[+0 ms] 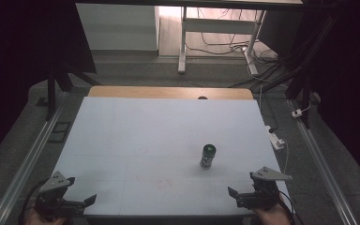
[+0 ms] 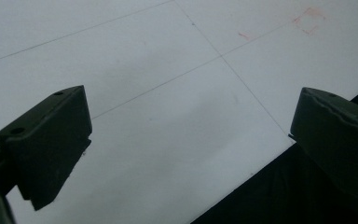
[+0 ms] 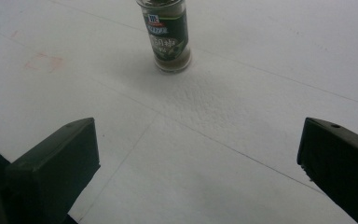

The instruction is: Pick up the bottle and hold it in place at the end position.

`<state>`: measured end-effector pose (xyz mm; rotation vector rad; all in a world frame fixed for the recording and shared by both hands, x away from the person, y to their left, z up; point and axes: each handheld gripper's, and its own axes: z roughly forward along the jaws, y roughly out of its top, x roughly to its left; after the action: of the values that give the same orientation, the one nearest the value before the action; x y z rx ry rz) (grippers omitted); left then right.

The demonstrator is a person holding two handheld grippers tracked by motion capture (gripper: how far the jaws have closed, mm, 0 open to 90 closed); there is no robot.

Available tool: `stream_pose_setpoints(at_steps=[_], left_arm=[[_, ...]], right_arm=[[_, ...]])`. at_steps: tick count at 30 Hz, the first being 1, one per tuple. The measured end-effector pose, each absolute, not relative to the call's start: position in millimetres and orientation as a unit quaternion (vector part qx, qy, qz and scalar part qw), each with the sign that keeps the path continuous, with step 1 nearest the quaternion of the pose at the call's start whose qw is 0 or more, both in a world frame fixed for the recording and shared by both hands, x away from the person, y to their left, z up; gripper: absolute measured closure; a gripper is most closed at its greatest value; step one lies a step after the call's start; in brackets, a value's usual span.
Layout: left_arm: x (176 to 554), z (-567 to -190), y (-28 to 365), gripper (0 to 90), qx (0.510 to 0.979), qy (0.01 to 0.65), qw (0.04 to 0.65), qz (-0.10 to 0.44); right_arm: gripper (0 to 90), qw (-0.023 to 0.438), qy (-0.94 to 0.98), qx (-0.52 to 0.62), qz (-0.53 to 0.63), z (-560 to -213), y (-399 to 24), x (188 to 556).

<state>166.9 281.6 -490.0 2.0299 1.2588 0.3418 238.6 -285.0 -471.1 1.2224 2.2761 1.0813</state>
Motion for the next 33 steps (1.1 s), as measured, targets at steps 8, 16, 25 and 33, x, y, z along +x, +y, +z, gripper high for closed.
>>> stream_pose_setpoints(at_steps=[8,16,25,33], left_arm=[[167.0,-490.3,282.5,0.0,0.786,0.486,0.360,0.128],[167.1,-490.3,283.7,0.0,0.784,0.487,0.364,0.124],[166.9,-490.3,284.9,0.0,0.782,0.488,0.369,0.122],[165.9,-489.7,284.1,0.0,0.784,0.483,0.369,0.127]], right_arm=[[0.0,0.160,0.810,0.421,0.374,-471.7,-283.1,239.9],[0.0,0.154,0.814,0.417,0.373,-471.8,-282.3,240.3],[0.0,0.142,0.811,0.423,0.379,-471.9,-284.5,242.4],[0.0,0.146,0.811,0.414,0.386,-469.4,-281.4,242.3]])
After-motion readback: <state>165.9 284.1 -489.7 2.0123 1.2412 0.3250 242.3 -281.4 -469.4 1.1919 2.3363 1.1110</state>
